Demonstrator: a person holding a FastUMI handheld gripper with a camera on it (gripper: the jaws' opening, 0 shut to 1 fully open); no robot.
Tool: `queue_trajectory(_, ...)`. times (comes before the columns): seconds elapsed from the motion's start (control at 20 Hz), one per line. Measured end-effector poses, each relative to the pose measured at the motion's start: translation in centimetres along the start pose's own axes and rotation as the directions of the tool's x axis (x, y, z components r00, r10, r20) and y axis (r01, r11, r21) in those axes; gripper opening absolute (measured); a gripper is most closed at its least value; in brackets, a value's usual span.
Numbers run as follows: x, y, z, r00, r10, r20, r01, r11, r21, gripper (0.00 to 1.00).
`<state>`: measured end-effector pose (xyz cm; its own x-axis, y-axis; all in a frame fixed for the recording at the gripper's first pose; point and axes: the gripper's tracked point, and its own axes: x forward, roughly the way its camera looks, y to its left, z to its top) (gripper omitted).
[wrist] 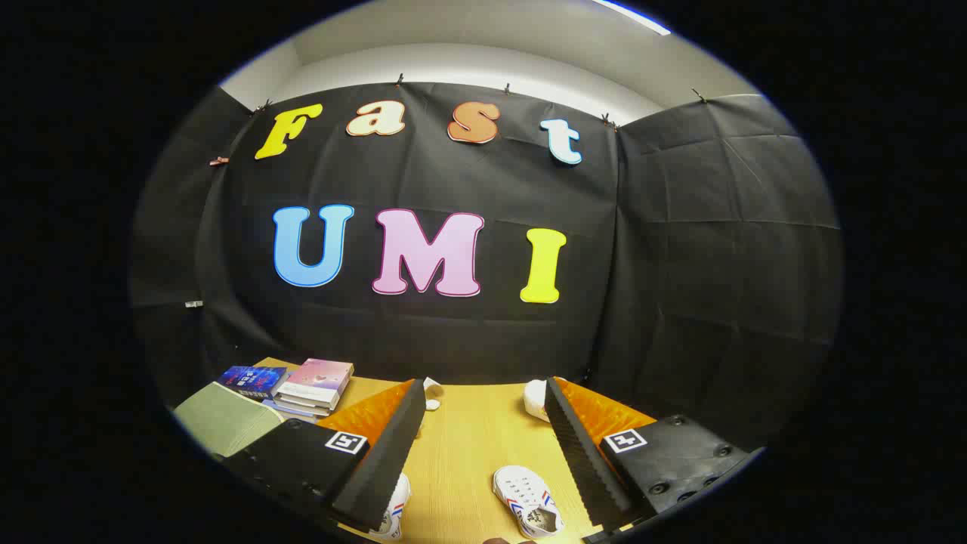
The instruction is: Open the storage box then place both shoes into the box .Put the left shoe in first, then the right shoe, with the right side of both shoes facing outward in a uniform manner.
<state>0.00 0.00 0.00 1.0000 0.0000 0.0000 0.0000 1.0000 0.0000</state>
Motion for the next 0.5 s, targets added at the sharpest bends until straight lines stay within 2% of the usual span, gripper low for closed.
queue_trajectory(0.5, -0.5, 1.3, 0.2, 1.0, 0.029, -0.004, -0.029, 1.0, -0.006, 0.97)
